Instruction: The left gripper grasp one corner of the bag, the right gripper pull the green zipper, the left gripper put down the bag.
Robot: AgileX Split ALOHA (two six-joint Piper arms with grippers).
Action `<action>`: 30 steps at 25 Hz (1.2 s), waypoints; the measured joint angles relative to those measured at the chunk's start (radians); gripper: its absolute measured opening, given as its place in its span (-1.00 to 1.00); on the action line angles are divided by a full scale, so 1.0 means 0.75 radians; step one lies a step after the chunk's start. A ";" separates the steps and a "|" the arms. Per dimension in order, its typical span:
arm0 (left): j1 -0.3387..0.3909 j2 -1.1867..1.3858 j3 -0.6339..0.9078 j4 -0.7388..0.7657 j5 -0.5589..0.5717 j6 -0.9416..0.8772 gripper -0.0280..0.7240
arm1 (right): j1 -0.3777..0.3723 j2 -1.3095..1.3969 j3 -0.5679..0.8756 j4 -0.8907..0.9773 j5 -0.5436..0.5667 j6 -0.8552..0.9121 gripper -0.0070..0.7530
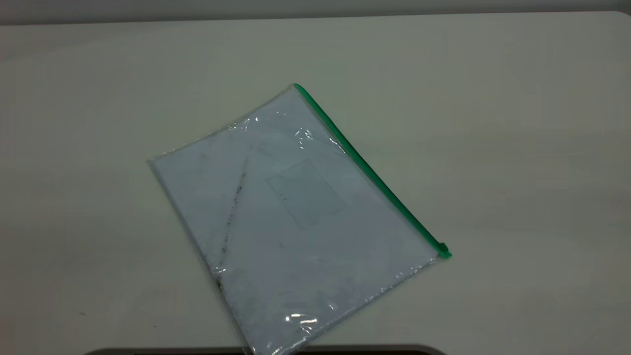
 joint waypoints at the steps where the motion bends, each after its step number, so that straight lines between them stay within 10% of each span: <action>1: 0.000 -0.027 0.000 0.000 0.001 -0.002 0.45 | -0.053 -0.063 0.000 0.001 0.000 0.000 0.41; 7: -0.002 -0.099 0.000 -0.004 0.010 -0.004 0.45 | -0.229 -0.477 0.000 0.002 0.022 0.000 0.41; 30: -0.084 -0.101 0.000 -0.006 0.010 -0.004 0.45 | -0.232 -0.617 -0.001 0.005 0.049 0.000 0.41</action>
